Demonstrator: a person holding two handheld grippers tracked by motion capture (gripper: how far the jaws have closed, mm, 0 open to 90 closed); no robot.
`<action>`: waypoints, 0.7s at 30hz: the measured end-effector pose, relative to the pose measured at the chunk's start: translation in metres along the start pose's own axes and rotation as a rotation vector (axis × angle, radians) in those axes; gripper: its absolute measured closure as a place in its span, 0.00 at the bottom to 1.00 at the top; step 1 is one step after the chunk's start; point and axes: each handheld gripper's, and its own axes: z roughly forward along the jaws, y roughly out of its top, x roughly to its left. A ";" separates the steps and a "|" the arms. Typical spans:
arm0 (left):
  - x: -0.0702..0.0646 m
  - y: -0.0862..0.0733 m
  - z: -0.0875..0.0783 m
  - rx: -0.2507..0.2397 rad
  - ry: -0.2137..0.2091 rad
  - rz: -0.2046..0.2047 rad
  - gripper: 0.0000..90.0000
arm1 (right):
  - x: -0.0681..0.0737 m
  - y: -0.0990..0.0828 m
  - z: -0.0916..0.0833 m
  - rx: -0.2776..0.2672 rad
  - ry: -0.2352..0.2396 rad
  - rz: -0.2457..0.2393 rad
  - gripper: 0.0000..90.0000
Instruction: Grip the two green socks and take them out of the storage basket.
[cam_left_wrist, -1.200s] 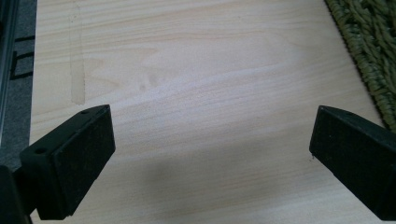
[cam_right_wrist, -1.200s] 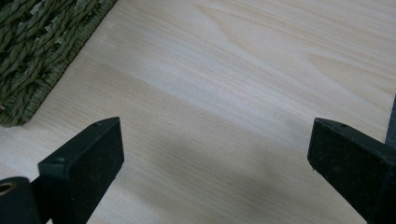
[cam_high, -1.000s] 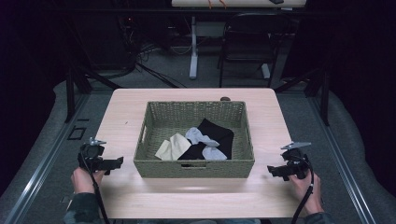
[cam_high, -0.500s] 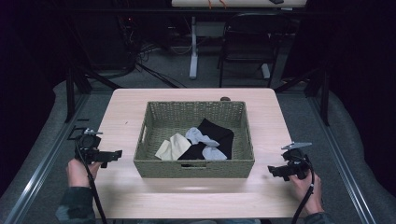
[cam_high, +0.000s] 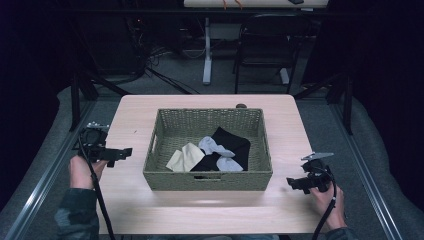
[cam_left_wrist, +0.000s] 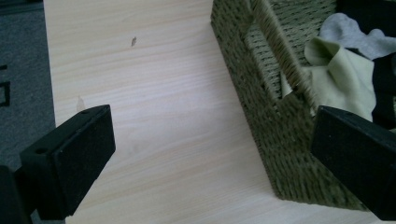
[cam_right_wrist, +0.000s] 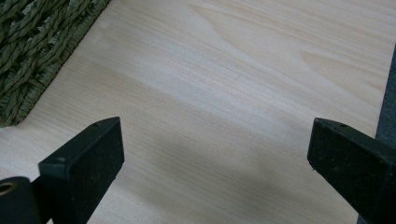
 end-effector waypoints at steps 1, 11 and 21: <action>-0.002 0.003 -0.001 -0.005 0.000 0.003 0.00 | 0.000 0.000 0.000 0.003 0.003 -0.002 0.03; -0.022 0.032 -0.008 -0.020 -0.036 0.068 0.01 | 0.000 0.000 0.000 0.003 0.004 -0.003 0.03; -0.043 0.060 -0.004 -0.008 -0.086 0.127 0.02 | 0.000 0.000 0.000 0.004 0.006 -0.004 0.03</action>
